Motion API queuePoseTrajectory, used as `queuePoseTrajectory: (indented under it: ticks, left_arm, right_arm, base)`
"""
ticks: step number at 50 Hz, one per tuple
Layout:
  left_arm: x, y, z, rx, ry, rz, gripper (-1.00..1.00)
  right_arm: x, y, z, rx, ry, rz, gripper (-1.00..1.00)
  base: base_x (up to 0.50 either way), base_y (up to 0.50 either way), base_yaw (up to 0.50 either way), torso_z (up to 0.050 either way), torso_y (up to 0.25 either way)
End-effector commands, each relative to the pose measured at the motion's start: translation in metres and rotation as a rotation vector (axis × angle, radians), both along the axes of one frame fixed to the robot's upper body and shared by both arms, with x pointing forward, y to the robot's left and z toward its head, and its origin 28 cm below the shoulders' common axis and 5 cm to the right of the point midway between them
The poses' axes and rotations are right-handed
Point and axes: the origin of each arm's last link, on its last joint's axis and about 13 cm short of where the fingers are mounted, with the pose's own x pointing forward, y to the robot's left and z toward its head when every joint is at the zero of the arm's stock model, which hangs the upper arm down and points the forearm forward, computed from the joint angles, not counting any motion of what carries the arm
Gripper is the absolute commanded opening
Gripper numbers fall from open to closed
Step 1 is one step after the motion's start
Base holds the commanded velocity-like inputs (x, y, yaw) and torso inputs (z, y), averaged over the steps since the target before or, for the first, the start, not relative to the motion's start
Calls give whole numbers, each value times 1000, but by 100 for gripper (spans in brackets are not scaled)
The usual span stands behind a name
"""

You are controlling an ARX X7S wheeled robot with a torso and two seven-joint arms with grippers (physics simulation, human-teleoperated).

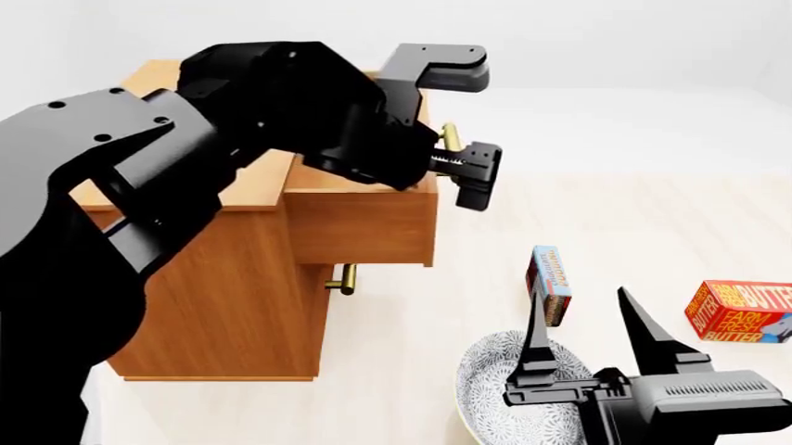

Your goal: Put the chocolate pudding in the top drawer of the cabinet and close it.

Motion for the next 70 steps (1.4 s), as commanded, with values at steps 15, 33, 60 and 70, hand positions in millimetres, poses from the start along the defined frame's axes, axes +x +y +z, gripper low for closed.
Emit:
queuePoseTrajectory:
  ticks: [15, 33, 60, 70]
  left_arm:
    - [-13, -22, 8, -115, 8, -130, 100]
    - [-22, -32, 12, -134, -1, -194, 100]
    - [-34, -44, 13, -163, -1, -265, 100]
    - [-33, -44, 22, -161, -52, -250, 100]
  right_arm:
    - [2, 0, -3, 16, 3, 9, 100]
    - [2, -2, -3, 24, 2, 12, 100]
    - [3, -3, -5, 40, 1, 13, 100]
    - [4, -2, -5, 40, 2, 15, 100]
  base:
    - [0, 0, 0, 0, 0]
    - [0, 0, 0, 0, 0]
    - [0, 0, 0, 0, 0]
    - [0, 0, 0, 0, 2]
